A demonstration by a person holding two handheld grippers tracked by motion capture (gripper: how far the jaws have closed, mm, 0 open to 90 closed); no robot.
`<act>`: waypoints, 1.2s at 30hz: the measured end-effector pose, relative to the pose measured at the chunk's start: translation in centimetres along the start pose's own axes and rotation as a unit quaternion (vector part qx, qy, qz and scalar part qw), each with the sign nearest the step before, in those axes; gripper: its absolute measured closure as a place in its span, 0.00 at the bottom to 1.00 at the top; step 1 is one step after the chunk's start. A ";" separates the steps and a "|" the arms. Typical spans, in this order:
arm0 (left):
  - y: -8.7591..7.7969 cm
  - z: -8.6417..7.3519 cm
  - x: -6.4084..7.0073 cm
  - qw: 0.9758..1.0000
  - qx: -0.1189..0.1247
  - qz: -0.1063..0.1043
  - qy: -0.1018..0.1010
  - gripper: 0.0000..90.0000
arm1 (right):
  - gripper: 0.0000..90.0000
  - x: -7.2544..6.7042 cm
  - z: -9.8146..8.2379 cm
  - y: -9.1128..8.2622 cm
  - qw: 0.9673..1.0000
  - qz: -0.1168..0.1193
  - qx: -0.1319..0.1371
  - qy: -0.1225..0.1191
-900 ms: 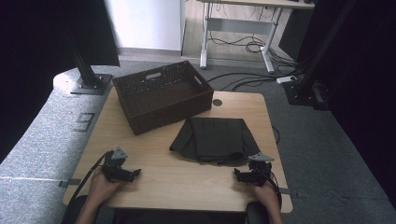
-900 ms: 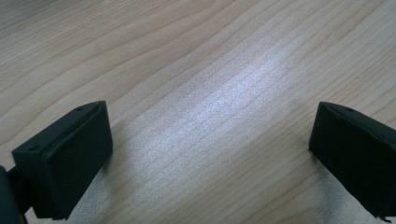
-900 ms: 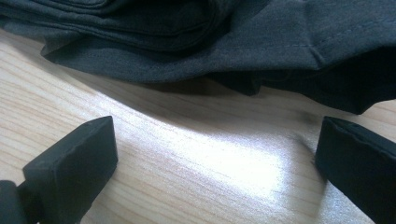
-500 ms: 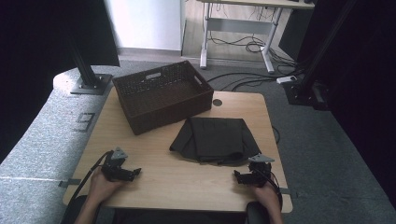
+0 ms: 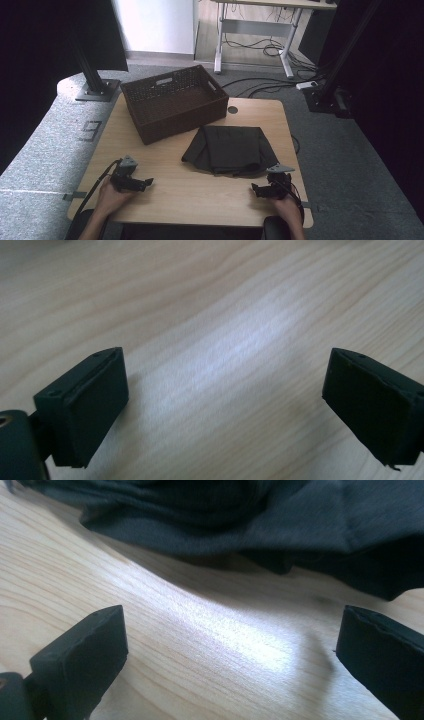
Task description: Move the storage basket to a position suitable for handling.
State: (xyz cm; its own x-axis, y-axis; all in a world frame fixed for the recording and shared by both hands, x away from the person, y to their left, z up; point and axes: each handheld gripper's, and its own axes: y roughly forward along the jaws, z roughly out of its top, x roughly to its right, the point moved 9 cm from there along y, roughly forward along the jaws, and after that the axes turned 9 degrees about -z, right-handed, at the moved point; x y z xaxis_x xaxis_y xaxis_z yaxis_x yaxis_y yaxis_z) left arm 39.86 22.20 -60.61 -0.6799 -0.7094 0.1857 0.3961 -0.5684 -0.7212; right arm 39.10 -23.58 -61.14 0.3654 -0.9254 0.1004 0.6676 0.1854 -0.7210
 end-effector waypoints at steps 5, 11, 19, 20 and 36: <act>0.2 1.2 0.5 1.000 0.009 -0.008 0.009 0.07 | 0.00 0.5 0.9 -1.1 1.000 0.004 0.015 0.010; 0.7 3.2 1.0 0.999 0.014 -0.013 0.026 0.08 | 0.01 1.6 2.6 -2.3 0.999 0.005 0.036 0.029; 1.6 6.4 1.7 0.999 0.029 -0.025 0.037 0.16 | 0.14 3.0 4.7 -2.8 0.998 -0.002 0.045 0.038; 2.1 7.3 1.9 0.998 0.031 -0.031 0.039 0.16 | 0.15 3.3 4.9 -2.8 0.998 -0.005 0.045 0.037; 6.7 14.5 3.8 0.996 0.044 -0.044 0.068 0.31 | 0.30 6.1 7.6 -1.1 0.998 -0.025 0.032 0.051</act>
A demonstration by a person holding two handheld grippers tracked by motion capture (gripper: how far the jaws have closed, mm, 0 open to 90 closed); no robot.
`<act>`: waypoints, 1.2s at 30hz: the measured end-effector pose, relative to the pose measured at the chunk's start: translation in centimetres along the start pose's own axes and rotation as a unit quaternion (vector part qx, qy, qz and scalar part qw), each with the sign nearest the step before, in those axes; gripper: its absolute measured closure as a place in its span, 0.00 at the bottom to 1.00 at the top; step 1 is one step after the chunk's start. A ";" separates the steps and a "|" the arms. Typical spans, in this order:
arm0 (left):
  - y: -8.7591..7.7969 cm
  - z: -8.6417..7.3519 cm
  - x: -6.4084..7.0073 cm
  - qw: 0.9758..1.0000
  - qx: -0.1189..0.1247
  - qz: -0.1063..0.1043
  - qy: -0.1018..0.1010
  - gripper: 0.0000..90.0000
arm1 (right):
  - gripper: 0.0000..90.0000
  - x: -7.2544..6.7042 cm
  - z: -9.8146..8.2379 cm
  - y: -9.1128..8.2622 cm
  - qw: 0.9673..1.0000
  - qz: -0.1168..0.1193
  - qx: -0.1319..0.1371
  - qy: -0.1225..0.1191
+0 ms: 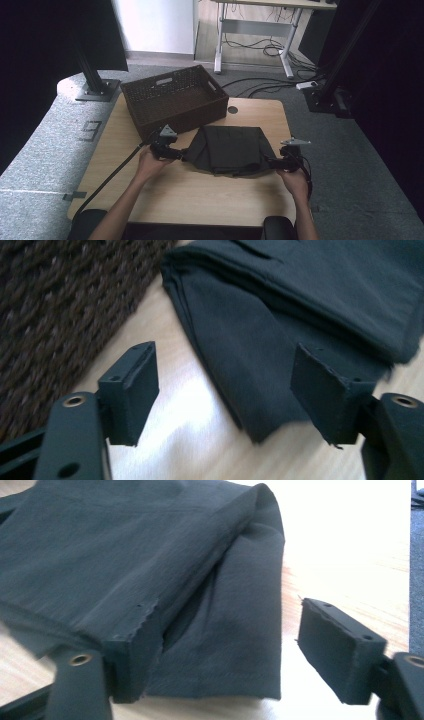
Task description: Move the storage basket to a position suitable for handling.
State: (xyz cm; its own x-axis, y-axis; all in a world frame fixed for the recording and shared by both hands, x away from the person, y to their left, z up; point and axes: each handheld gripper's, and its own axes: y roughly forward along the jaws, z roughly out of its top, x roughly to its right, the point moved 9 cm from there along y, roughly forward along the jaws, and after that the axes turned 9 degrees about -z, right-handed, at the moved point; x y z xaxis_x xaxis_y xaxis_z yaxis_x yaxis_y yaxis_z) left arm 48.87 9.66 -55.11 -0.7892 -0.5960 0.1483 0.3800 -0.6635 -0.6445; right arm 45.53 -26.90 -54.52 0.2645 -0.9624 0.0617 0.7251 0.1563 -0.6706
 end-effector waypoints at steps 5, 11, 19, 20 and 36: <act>1.3 0.7 0.0 1.000 -0.004 -0.003 0.002 0.33 | 0.36 0.7 0.4 1.1 1.000 -0.004 -0.007 0.005; 3.2 1.1 -0.3 1.000 -0.010 -0.003 0.001 0.38 | 0.46 1.5 0.4 3.0 1.000 -0.008 -0.027 0.008; 5.4 0.3 -0.7 1.000 -0.025 -0.003 -0.007 0.51 | 0.55 1.8 -0.2 5.8 0.999 -0.012 -0.052 0.007; 5.9 -0.3 -0.8 0.999 -0.038 -0.001 -0.001 0.53 | 0.57 1.6 -0.3 6.0 0.998 -0.009 -0.055 0.005; 5.7 -2.1 -0.5 0.998 -0.065 0.009 0.017 0.75 | 0.74 -0.6 -2.2 6.0 0.998 0.039 -0.056 0.002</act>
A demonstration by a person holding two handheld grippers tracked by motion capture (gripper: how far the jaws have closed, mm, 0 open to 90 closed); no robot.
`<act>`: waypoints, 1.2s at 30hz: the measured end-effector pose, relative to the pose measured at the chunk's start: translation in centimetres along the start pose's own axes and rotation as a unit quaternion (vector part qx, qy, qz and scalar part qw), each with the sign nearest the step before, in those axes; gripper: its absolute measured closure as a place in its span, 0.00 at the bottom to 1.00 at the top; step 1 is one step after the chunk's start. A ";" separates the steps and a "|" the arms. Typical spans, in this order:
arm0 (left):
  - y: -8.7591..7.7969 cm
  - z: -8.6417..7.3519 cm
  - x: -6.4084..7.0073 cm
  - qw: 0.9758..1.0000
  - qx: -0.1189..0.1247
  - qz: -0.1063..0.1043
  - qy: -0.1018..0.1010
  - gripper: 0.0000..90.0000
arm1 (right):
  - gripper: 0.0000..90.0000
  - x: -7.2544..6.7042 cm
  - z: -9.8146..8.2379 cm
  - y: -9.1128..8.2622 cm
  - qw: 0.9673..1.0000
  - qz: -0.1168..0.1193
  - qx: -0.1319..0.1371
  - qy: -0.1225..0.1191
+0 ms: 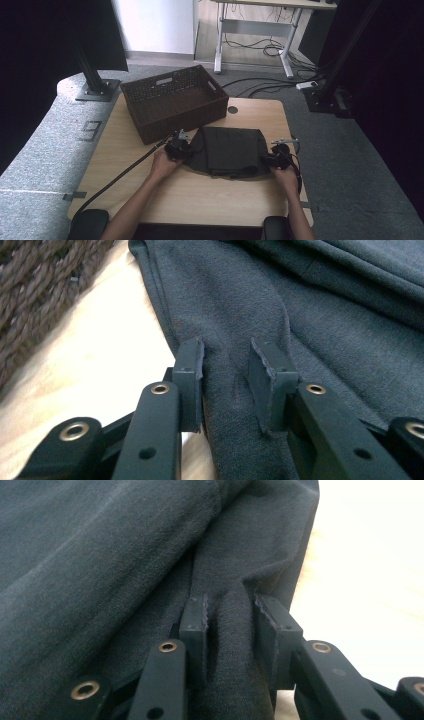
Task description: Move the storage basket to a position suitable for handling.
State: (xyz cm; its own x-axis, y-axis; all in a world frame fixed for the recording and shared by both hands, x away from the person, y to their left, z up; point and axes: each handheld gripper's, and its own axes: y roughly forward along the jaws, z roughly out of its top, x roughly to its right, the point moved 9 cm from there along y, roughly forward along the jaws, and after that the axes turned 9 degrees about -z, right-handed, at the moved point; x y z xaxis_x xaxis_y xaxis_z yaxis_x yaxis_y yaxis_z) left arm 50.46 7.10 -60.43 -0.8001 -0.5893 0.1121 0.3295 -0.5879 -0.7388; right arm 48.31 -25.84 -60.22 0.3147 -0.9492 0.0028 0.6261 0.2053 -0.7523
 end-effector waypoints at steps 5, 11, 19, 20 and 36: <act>-1.1 -1.3 0.1 1.000 0.003 -0.006 -0.004 0.74 | 0.73 -1.2 -0.5 -0.3 1.000 0.020 0.009 -0.005; -2.4 -2.7 0.2 1.000 0.002 -0.004 -0.007 0.74 | 0.71 -2.8 -0.9 -0.5 0.999 0.035 0.014 -0.016; -4.6 -5.2 0.2 1.000 0.005 0.004 -0.013 0.72 | 0.66 -6.0 -1.3 -0.8 0.997 0.059 0.014 -0.054; -4.9 -5.5 0.2 1.000 0.005 0.006 -0.013 0.72 | 0.65 -6.3 -1.3 -0.9 0.996 0.062 0.013 -0.057; -9.2 -10.4 1.4 0.999 0.000 0.016 -0.029 0.71 | 0.58 -11.4 -2.7 -2.1 0.991 0.086 0.006 -0.103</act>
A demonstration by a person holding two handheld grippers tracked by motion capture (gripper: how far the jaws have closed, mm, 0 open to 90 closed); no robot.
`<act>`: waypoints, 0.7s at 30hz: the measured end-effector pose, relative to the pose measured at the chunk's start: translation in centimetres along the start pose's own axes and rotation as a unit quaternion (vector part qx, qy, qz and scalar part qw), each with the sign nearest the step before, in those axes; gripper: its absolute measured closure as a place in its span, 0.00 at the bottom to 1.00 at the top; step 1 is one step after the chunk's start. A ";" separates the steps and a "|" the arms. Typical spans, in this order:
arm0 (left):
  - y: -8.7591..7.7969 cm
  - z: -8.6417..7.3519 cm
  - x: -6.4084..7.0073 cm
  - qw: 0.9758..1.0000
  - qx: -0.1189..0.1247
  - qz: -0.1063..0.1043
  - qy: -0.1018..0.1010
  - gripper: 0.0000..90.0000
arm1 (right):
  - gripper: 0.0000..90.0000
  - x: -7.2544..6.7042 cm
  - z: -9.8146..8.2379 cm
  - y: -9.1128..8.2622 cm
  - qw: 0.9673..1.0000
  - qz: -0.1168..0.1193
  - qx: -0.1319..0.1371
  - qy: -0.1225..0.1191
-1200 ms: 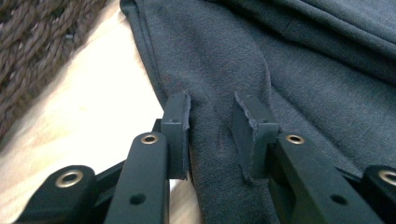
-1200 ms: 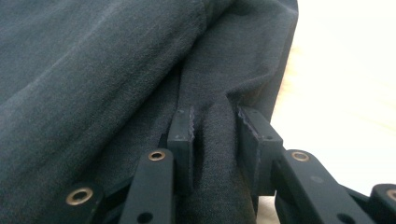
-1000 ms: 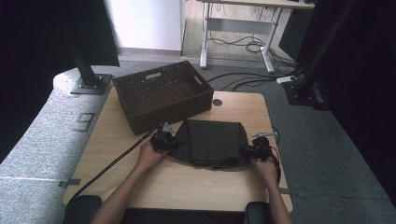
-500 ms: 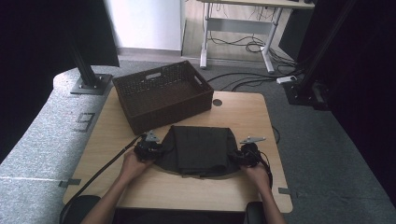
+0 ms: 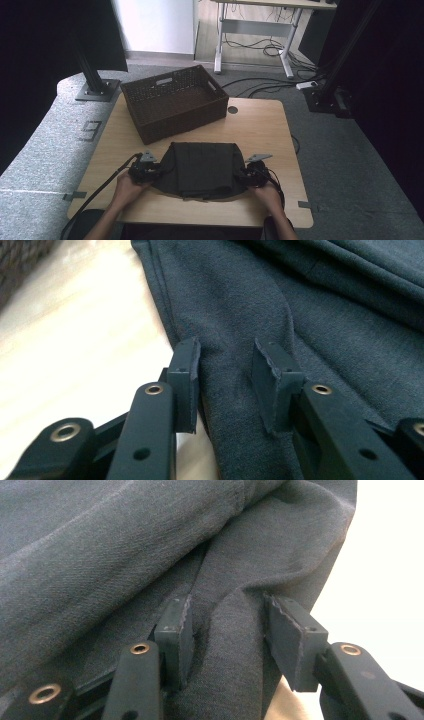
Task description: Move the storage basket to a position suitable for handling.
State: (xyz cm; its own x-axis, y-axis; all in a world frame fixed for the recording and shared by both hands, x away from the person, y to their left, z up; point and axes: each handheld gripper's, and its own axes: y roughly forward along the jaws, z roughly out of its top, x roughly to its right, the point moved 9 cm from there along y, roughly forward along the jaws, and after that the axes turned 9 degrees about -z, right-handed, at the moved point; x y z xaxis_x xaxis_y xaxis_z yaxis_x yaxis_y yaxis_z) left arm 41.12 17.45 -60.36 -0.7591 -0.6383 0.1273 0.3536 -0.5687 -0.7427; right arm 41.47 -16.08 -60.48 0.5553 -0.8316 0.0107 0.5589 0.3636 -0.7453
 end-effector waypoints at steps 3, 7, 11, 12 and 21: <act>-0.9 -1.0 0.5 1.000 -0.005 -0.001 -0.003 0.71 | 0.58 -1.5 -0.3 -0.3 1.000 0.012 -0.002 -0.012; -1.9 -2.3 1.1 1.000 -0.013 -0.005 -0.007 0.71 | 0.58 -2.8 -0.8 -0.8 1.000 0.021 -0.005 -0.021; -2.7 -3.2 1.7 1.000 -0.019 -0.007 -0.008 0.70 | 0.58 -4.0 -1.3 -1.3 0.999 0.027 -0.007 -0.029; -2.8 -3.3 1.9 1.000 -0.021 -0.007 -0.006 0.70 | 0.58 -4.0 -1.3 -1.3 0.999 0.027 -0.007 -0.029; -3.9 -4.8 4.1 0.999 -0.037 -0.013 0.019 0.70 | 0.58 -5.7 -3.0 -2.8 0.999 0.039 -0.006 -0.037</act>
State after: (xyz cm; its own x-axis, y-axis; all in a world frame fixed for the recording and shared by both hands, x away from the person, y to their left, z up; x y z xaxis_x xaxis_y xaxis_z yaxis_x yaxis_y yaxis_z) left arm 34.01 19.52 -60.10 -0.7887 -0.6024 0.1226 0.2932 -0.5439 -0.7863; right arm 34.88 -13.59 -60.45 0.6415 -0.7671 0.0010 0.5048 0.4211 -0.7536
